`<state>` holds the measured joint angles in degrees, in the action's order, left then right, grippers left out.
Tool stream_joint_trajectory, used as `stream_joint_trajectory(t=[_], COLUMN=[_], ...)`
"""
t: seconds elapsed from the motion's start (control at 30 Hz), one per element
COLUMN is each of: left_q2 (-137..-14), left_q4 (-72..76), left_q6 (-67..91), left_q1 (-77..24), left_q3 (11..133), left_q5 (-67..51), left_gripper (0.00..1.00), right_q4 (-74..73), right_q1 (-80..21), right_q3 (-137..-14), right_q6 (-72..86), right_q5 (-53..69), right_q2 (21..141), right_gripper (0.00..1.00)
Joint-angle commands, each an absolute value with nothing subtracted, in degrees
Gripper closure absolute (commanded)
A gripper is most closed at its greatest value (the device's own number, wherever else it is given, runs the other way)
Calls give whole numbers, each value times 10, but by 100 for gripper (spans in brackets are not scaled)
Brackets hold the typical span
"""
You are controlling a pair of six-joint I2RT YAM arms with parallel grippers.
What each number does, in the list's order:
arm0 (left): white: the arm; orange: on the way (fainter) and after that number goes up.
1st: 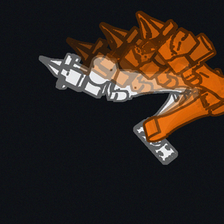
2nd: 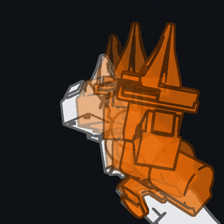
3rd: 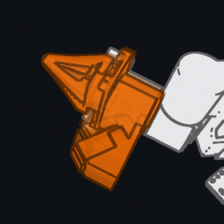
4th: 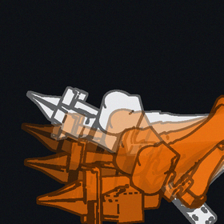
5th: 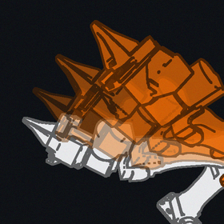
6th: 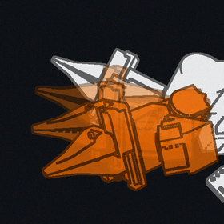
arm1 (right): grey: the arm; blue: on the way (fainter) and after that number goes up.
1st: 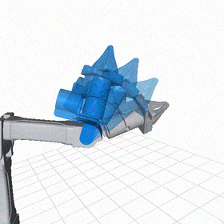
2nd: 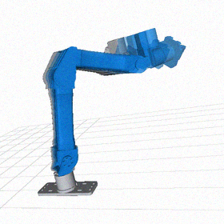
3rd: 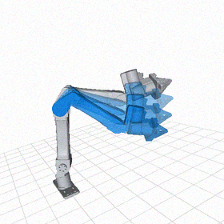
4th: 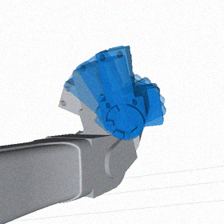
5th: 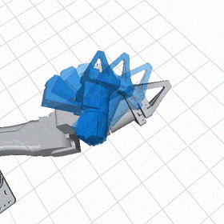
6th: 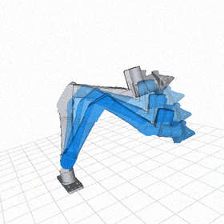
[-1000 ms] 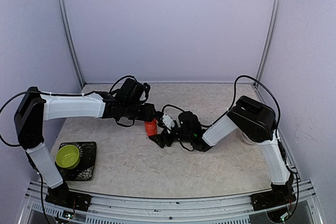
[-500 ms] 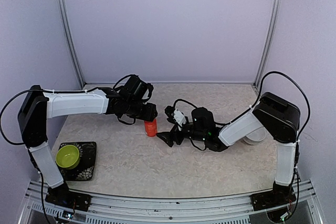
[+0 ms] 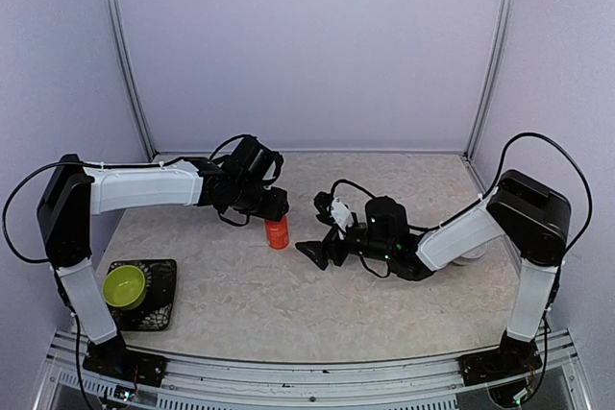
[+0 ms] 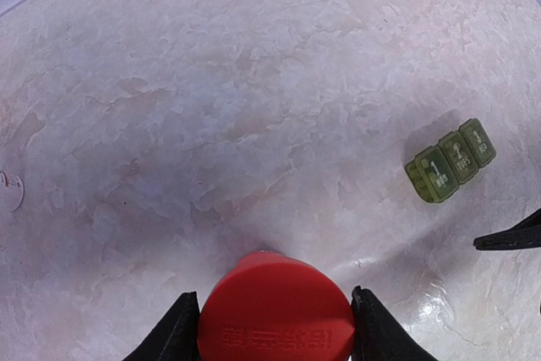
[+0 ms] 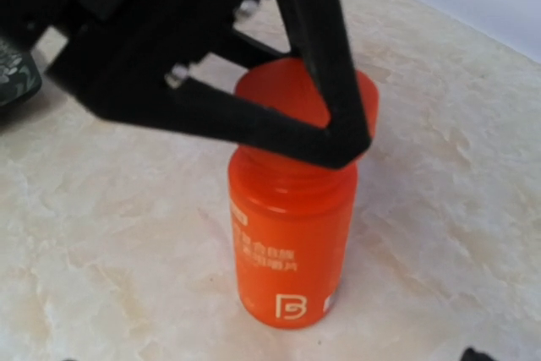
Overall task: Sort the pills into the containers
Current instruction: Close the lid of the pill bottle.
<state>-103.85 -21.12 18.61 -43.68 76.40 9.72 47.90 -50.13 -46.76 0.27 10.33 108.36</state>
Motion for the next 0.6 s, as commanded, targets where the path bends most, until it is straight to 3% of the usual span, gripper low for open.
stream_joint_trajectory(t=[0.0,0.57], left_q2=[-1049,-1067], left_q4=[-250,-256], left_q6=[170,165], left_q1=[-432,-424], left_q3=[784,798], left_q5=[105,67], left_gripper=[64,64], right_q4=[488,483], right_q1=[-506,-506], right_q3=[-459,-460], right_q6=[5,3], right_q5=[100,98], right_q2=[1064,1053], right_gripper=[4,3])
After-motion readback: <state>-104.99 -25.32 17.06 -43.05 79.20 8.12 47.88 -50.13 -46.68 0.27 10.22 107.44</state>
